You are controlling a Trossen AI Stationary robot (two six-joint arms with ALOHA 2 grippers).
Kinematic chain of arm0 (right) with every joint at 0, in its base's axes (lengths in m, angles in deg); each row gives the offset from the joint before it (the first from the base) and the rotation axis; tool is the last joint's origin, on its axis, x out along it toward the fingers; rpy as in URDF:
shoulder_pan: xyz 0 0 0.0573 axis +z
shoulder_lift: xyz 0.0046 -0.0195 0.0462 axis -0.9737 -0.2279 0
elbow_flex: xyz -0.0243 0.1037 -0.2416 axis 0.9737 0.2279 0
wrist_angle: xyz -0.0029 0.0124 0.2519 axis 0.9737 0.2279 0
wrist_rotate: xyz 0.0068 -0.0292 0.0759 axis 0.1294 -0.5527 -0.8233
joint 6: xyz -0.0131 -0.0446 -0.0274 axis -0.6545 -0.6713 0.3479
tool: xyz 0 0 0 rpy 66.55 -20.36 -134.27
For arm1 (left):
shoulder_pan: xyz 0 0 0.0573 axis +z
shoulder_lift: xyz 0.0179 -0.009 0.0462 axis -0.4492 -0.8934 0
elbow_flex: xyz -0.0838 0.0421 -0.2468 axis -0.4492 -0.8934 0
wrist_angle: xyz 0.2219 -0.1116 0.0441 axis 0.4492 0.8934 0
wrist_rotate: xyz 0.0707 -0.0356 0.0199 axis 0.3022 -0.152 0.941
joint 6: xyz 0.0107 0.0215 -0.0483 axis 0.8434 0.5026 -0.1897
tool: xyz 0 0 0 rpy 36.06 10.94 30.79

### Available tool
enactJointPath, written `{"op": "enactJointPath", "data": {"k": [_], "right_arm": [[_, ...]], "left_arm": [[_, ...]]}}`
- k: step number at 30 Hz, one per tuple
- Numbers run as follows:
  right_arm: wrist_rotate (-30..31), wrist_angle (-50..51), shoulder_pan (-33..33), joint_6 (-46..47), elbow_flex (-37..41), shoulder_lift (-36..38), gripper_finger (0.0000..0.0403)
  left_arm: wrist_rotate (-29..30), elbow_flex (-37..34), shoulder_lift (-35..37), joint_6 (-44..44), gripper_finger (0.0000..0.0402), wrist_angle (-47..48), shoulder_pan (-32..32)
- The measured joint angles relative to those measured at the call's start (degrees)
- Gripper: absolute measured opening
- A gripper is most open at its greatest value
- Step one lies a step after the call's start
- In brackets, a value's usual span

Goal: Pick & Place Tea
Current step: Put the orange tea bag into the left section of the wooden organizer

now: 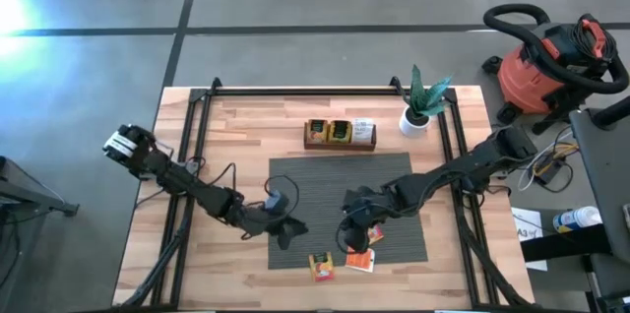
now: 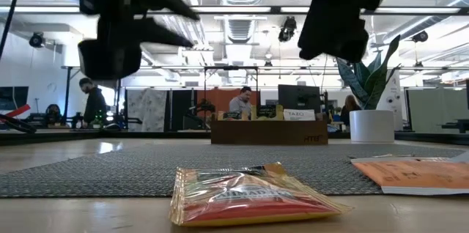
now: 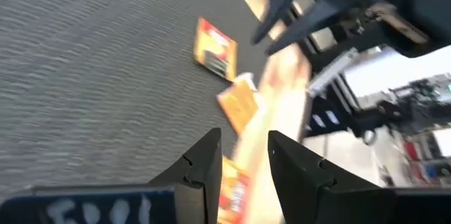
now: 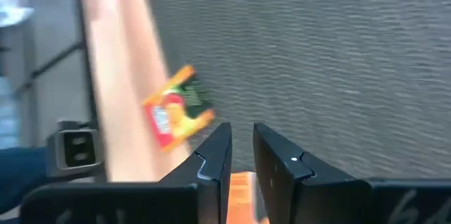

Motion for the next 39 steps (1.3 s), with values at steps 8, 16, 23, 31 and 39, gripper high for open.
{"op": "enactJointPath", "data": {"k": [8, 16, 23, 31, 39], "right_arm": [[-4.17, -22.61, 1.53, 4.83, 9.12, -0.11, 0.0091], [-4.21, -25.11, 2.69, 10.27, 11.14, -0.13, 0.0138], [-4.09, -25.20, 4.67, 15.51, 11.69, -0.13, 0.0159], [1.78, -25.28, 7.08, 17.47, 12.84, -1.70, 0.0161], [-0.60, -27.35, 7.16, 20.54, 10.89, -7.65, 0.0162]], "left_arm": [[-1.02, 9.36, -8.23, -1.95, 0.0110, 1.69, -4.75], [-3.35, 17.24, -20.42, -6.37, 0.0110, 1.96, -7.91], [-8.48, 25.50, -30.29, -8.11, 0.0110, 2.07, -7.99], [-8.60, 30.17, -34.91, -7.67, 0.0110, 4.28, -7.75], [-8.34, 29.13, -34.84, -6.98, 0.0110, 5.14, -7.20]]}}
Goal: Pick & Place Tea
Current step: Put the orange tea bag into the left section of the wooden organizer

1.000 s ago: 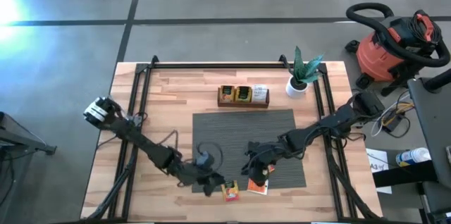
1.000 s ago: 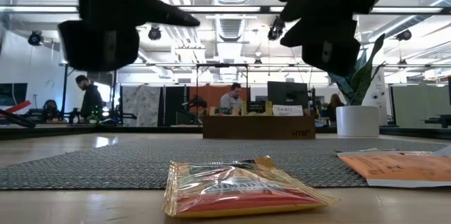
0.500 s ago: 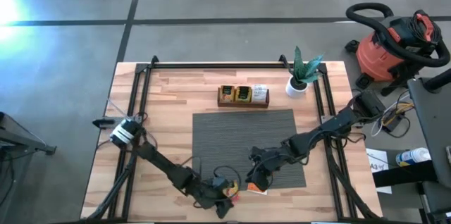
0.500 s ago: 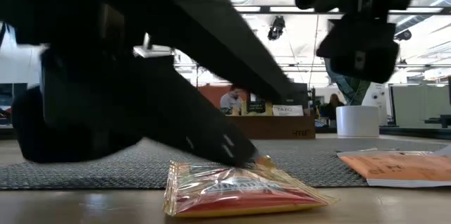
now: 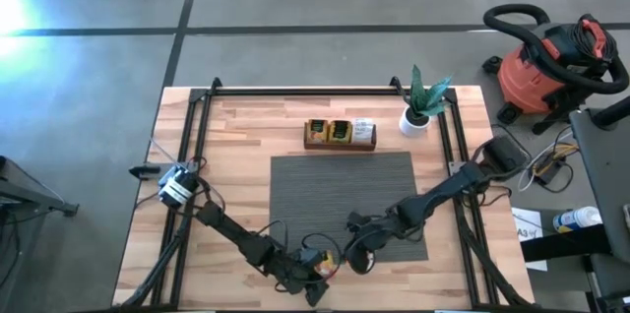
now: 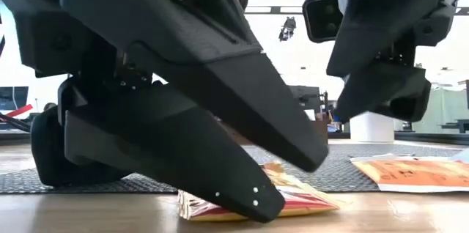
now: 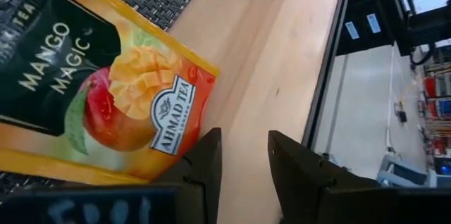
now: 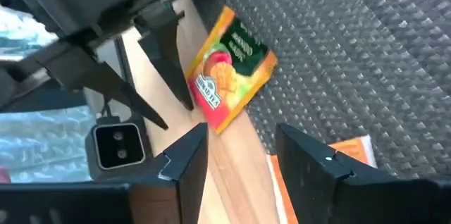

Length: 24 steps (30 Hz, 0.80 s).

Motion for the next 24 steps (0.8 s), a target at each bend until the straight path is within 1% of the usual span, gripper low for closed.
{"op": "enactJointPath", "data": {"k": [3, 9, 12, 14, 16, 18, 24], "right_arm": [[-0.11, 0.40, -0.10, -0.05, -1.60, -1.50, 0.0162], [0.09, 0.88, -1.14, -3.12, -5.31, -5.92, 0.0162], [1.43, 2.10, -1.94, -4.16, -7.38, -7.30, 0.0162], [2.49, 5.74, -2.45, -5.56, -8.03, -8.03, 0.0162], [2.48, 6.60, -2.86, -6.45, -9.48, -9.37, 0.0162], [1.47, 7.97, -2.89, -7.84, -10.22, -9.98, 0.0162], [-2.21, 7.45, -2.77, -9.35, -14.37, -13.89, 0.0162]], "left_arm": [[0.07, -0.01, 0.00, 0.01, 0.0110, 0.53, 0.17], [0.00, -0.11, -0.01, -0.02, 0.0110, 0.54, 0.28], [-0.02, -0.12, -0.03, -0.15, 0.0110, 0.56, 0.32], [0.01, -0.19, -0.04, -0.20, 0.0110, 0.58, 0.32], [-0.02, -0.15, -0.09, -0.30, 0.0110, 0.84, 0.34], [0.17, -0.19, -0.09, -0.19, 0.0110, 0.86, 0.30], [0.87, -0.18, -0.11, 0.17, 0.0110, 0.84, 0.32]]}}
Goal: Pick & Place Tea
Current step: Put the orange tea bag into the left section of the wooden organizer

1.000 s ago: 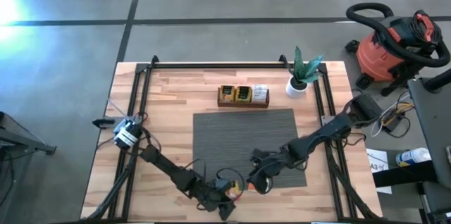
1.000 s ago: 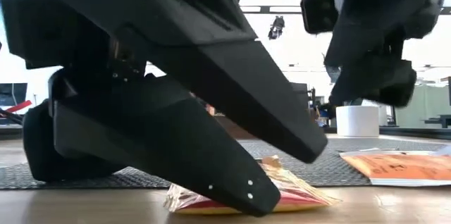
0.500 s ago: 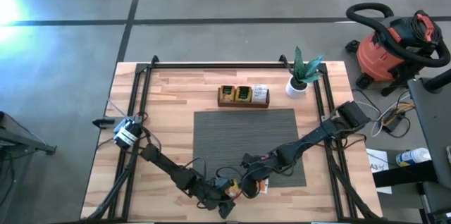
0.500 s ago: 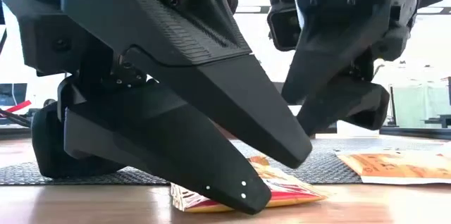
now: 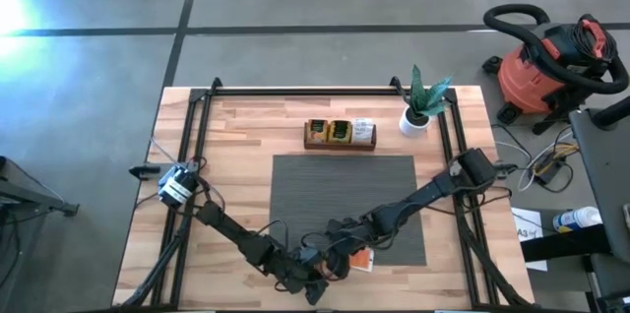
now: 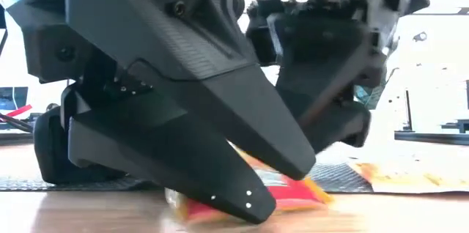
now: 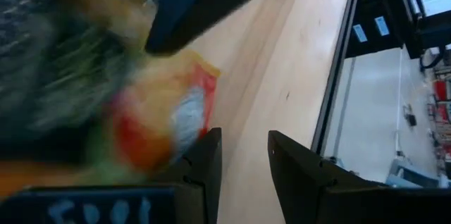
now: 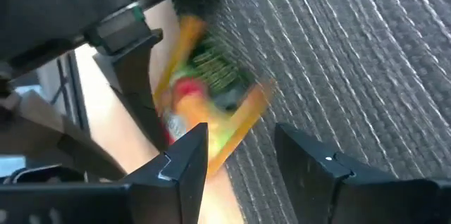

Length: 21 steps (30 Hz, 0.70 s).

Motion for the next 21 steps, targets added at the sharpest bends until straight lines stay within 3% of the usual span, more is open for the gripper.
{"op": "enactJointPath", "data": {"k": [21], "right_arm": [[0.25, 0.50, 0.02, -4.49, -3.72, -1.24, 0.0162]], "left_arm": [[0.92, -0.05, -0.04, 0.80, 0.0110, -0.24, -0.02]]}}
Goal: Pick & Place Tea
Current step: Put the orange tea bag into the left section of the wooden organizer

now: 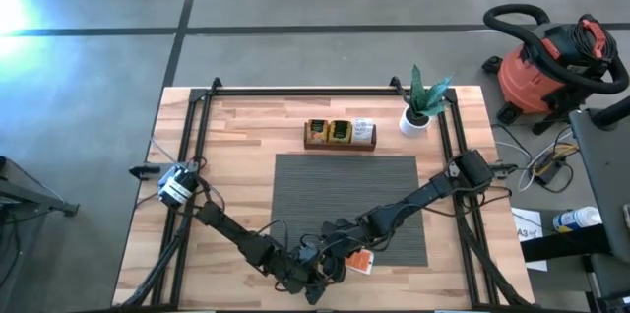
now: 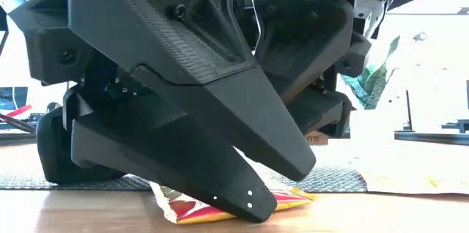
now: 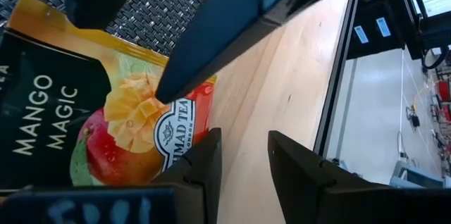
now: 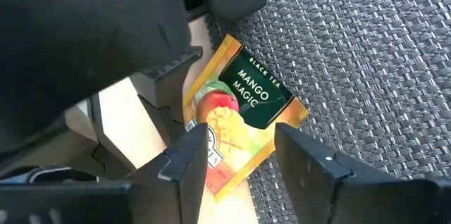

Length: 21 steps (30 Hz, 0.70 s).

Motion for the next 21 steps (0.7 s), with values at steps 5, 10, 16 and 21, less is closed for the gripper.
{"op": "enactJointPath", "data": {"k": [5, 10, 16, 21], "right_arm": [[0.04, -0.08, -0.02, -0.62, 0.12, -0.11, 0.0158], [1.84, -0.11, 0.00, -2.79, 0.21, 1.03, 0.0145], [5.80, 1.71, -0.69, -4.70, 0.25, 2.03, 0.0137], [1.81, 1.16, -1.24, -4.22, 0.33, -1.05, 0.0137]], "left_arm": [[0.00, 0.00, 0.00, 0.36, 0.0110, -0.01, 0.00], [0.02, 0.00, 0.00, 0.37, 0.0110, -0.01, 0.00], [0.06, 0.00, 0.00, 0.31, 0.0110, -0.03, 0.02], [0.13, 0.00, 0.00, 0.34, 0.0110, -0.06, 0.02]]}}
